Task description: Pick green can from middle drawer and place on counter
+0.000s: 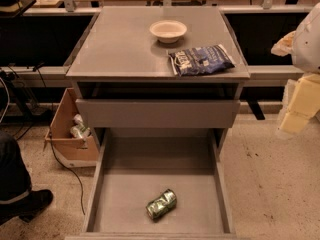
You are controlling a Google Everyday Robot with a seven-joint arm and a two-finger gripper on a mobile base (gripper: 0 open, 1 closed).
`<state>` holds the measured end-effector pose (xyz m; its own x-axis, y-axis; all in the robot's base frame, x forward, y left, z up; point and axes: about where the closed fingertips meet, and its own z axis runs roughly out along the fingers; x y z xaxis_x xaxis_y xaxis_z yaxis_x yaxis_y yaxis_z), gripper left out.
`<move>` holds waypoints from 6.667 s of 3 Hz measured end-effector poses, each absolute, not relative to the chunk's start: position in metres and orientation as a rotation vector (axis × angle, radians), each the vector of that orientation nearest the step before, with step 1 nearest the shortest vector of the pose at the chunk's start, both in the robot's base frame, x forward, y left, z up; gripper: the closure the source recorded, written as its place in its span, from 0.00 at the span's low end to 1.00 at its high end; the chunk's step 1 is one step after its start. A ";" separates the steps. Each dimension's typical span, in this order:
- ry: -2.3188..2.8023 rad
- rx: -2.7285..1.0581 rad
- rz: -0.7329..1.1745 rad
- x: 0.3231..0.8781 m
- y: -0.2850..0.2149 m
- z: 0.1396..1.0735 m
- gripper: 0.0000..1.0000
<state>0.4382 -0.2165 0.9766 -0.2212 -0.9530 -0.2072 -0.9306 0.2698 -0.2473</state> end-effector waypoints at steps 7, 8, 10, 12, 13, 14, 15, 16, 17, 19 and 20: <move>1.982 -1.995 0.299 0.475 -0.133 0.663 0.00; 1.908 -2.047 0.314 0.481 -0.114 0.627 0.00; 1.801 -2.136 0.372 0.494 -0.094 0.534 0.00; 1.721 -2.139 0.432 0.499 -0.089 0.433 0.00; 1.733 -2.113 0.533 0.507 -0.075 0.392 0.00; 1.747 -2.091 0.609 0.512 -0.066 0.370 0.00; 1.758 -2.075 0.694 0.514 -0.059 0.356 0.00; 1.713 -2.056 0.809 0.511 -0.053 0.353 0.00; 1.619 -2.065 0.892 0.504 -0.049 0.360 0.00; 1.460 -2.086 0.943 0.486 -0.048 0.361 0.39; 1.425 -2.096 0.923 0.482 -0.051 0.361 0.63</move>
Offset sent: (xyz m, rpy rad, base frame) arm 0.0131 0.0300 -0.0920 0.0486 0.0104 0.1132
